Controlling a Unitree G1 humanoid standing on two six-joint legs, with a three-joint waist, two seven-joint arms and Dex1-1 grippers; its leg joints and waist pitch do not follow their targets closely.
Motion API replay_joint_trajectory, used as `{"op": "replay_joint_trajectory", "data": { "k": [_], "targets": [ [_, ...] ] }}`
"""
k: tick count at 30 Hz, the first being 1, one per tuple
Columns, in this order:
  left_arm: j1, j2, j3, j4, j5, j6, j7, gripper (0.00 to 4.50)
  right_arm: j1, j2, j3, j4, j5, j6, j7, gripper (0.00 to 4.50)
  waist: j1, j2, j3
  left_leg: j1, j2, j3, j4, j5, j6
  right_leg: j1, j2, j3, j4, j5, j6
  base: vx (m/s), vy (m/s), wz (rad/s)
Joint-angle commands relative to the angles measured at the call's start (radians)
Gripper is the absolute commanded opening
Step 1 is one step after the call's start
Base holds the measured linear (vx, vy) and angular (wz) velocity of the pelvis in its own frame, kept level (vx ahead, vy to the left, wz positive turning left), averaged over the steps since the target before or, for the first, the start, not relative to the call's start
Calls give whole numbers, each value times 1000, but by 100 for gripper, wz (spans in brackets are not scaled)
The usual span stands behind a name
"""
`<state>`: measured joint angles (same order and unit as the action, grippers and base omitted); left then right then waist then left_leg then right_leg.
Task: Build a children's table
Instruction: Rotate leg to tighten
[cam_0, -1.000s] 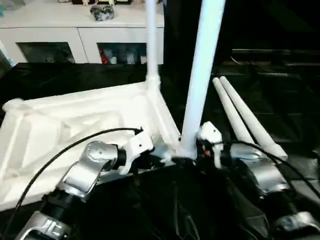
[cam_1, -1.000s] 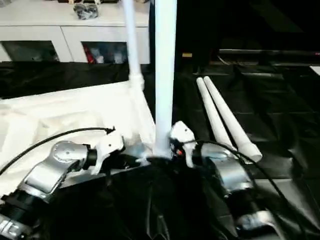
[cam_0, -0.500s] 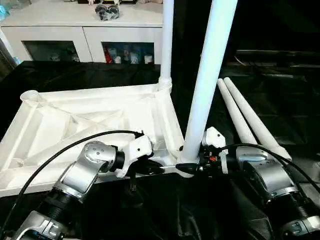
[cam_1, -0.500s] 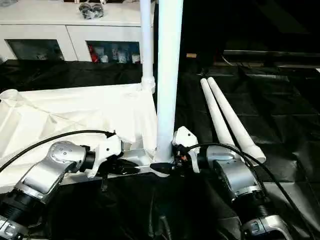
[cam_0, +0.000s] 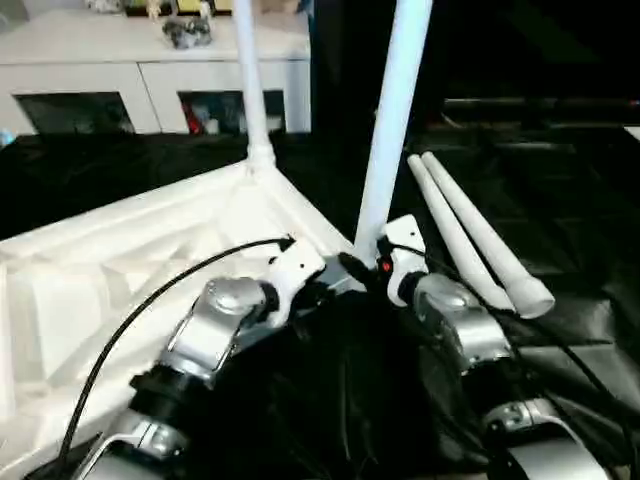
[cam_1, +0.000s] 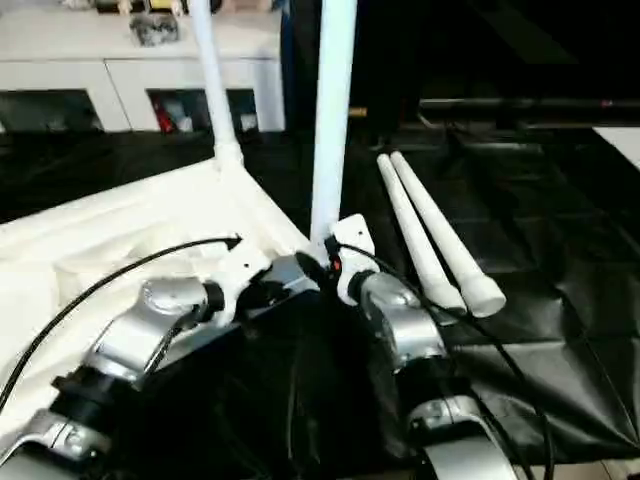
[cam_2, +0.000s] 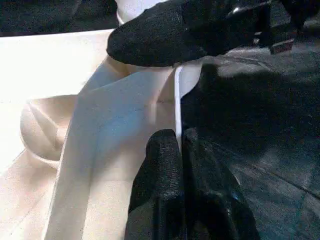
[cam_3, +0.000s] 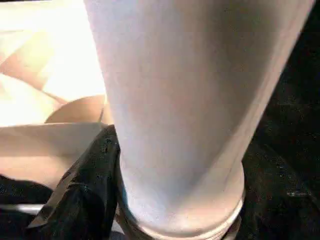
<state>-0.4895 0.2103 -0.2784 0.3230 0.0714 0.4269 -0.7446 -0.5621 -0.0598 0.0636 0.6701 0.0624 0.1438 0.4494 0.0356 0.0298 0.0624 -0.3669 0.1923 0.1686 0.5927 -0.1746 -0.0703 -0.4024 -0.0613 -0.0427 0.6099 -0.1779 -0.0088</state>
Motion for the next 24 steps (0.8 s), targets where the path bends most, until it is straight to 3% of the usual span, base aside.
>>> {"op": "replay_joint_trajectory", "data": {
  "k": [1,2,5,8,11,16,20,24],
  "targets": [
    [-48,-60,-16,-32,-36,-31,6,0,3,55,51,38,-10,11,26,270,3,1,-67,8,23,-11,-73,-312,4,37,-64,33,-94,-366,-176,0,0,0],
    [-48,-68,-29,-41,-36,-38,-12,0,0,65,27,25,25,-12,85,340,3,3,-67,8,23,-10,-72,-315,6,38,-65,34,-94,-361,-178,0,0,0],
    [-38,-53,-37,-56,-40,-45,-36,0,11,45,33,-4,42,-10,150,347,6,0,-69,4,24,-9,-71,-286,21,43,-65,35,-88,-311,-196,0,0,0],
    [-15,-21,-39,-80,-51,-58,-83,0,30,-7,75,-39,21,-29,227,385,11,1,-70,4,25,-8,-70,-267,29,46,-66,34,-86,-295,-204,0,0,0],
    [-5,-7,-41,-91,-59,-63,-105,0,38,-27,88,-54,23,-36,262,385,13,2,-72,1,26,-8,-69,-249,33,48,-67,34,-83,-267,-209,0,0,0],
    [27,59,-46,-124,-83,-83,-201,0,86,-137,141,-157,53,-41,495,385,21,1,-71,2,29,-6,-67,-237,53,50,-64,35,-78,-220,-226,0,0,0],
    [30,83,-43,-124,-94,-85,-247,0,111,-196,164,-208,66,-24,617,385,28,3,-66,12,30,-3,-69,-278,44,43,-65,37,-88,-298,-215,0,0,0],
    [38,118,-51,-140,-119,-107,-328,0,137,-256,184,-268,90,4,710,385,32,6,-66,9,30,-6,-72,-285,44,45,-64,36,-90,-319,-203,0,0,0]
  ]
}}
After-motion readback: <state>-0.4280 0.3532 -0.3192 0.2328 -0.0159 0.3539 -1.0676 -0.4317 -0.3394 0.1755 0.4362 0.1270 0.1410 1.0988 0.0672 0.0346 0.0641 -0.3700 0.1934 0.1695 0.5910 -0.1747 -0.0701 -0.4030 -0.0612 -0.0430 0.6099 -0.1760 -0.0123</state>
